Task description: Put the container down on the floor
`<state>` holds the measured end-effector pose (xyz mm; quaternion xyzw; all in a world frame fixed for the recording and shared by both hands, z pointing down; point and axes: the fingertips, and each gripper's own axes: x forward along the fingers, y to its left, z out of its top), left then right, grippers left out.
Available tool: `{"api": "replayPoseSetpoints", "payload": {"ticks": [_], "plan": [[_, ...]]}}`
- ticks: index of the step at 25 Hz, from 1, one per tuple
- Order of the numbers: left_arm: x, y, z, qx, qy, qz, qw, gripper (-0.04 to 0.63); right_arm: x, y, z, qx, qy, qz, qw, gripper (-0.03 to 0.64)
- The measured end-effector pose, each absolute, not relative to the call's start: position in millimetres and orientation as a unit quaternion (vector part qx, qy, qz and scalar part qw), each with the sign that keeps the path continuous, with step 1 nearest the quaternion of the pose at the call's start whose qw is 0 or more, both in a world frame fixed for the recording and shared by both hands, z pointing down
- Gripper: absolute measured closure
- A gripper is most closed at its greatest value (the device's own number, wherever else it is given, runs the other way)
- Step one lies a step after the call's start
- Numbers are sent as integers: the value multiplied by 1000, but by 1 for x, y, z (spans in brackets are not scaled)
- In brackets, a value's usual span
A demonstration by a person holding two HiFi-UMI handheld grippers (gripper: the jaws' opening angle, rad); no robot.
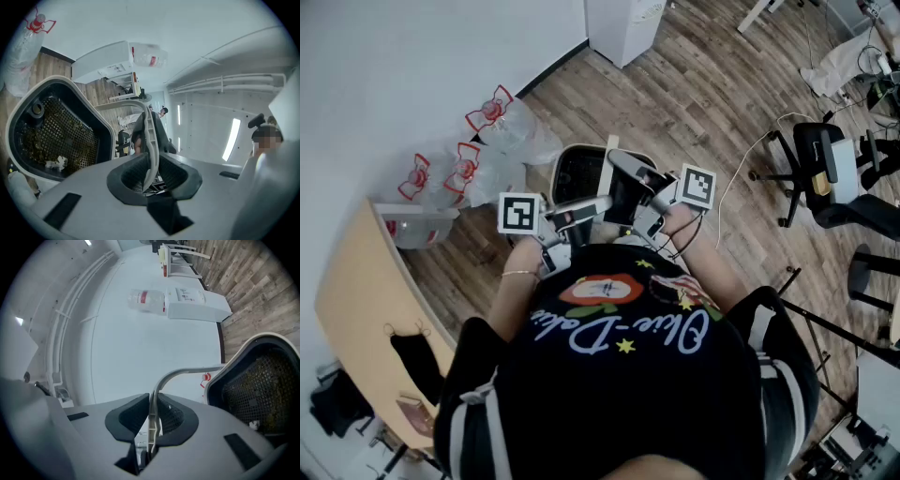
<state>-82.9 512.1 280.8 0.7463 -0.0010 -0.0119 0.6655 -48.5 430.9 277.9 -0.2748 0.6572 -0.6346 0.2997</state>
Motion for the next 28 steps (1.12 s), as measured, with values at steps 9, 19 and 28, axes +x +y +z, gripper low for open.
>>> {"api": "replayPoseSetpoints", "payload": {"ticks": [9,19,28], "plan": [[-81,512,281,747,-9,-19,664,529,-48,431,278,-268,658,-638,297,569],[-71,515,282,749,-17,-24,662,530,-39,433,282,-269,650,-647,294,569],[-42,518,283,749,-36,-28,661,531,-11,435,284,-256,652,-654,284,569]]}}
